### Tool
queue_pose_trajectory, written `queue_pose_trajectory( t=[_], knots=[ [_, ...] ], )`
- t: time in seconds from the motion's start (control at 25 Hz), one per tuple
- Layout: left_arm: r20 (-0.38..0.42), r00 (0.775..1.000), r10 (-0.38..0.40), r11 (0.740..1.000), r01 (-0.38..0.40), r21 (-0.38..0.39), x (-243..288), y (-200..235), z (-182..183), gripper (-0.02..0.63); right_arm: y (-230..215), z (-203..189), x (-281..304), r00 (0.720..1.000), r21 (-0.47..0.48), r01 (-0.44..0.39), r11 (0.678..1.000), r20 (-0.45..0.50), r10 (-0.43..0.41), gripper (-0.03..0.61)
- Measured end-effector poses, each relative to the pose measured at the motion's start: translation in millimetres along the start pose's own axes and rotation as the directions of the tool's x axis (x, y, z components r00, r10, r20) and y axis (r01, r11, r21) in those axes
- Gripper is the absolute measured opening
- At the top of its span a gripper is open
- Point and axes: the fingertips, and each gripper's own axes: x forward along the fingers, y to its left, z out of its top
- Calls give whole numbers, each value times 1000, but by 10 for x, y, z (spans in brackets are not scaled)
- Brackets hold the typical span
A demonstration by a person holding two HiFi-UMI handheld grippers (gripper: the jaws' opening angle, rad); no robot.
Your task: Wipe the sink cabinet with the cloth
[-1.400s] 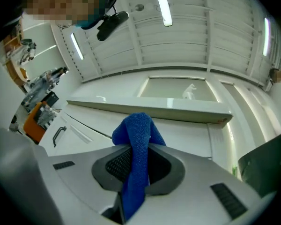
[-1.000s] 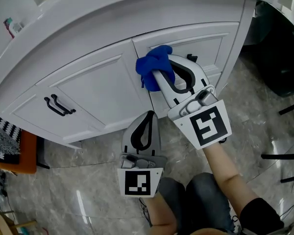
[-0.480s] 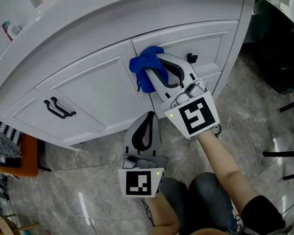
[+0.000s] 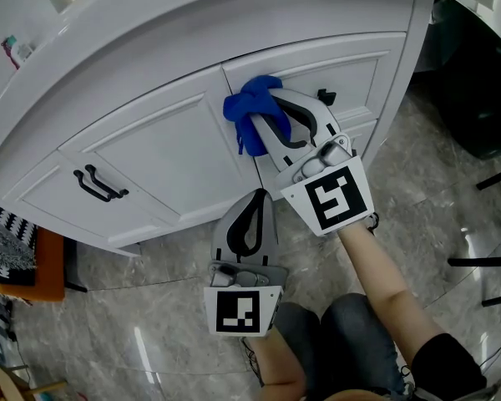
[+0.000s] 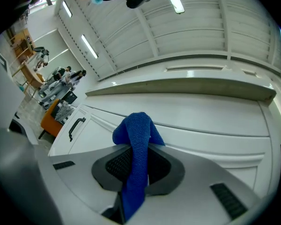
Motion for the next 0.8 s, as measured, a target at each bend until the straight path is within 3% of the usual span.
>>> queue_pose_trajectory(
  t=[0.4,0.8],
  knots=[
    [10,1000,-4,1000,5,-7,7,-26,22,6,-262,-101,-104,998,53,57,997,-10,-56,60],
    [10,1000,-12,1000,12,-10,22,-49,5,6,-387,-163,-161,997,2,75,997,-25,-75,60]
  ],
)
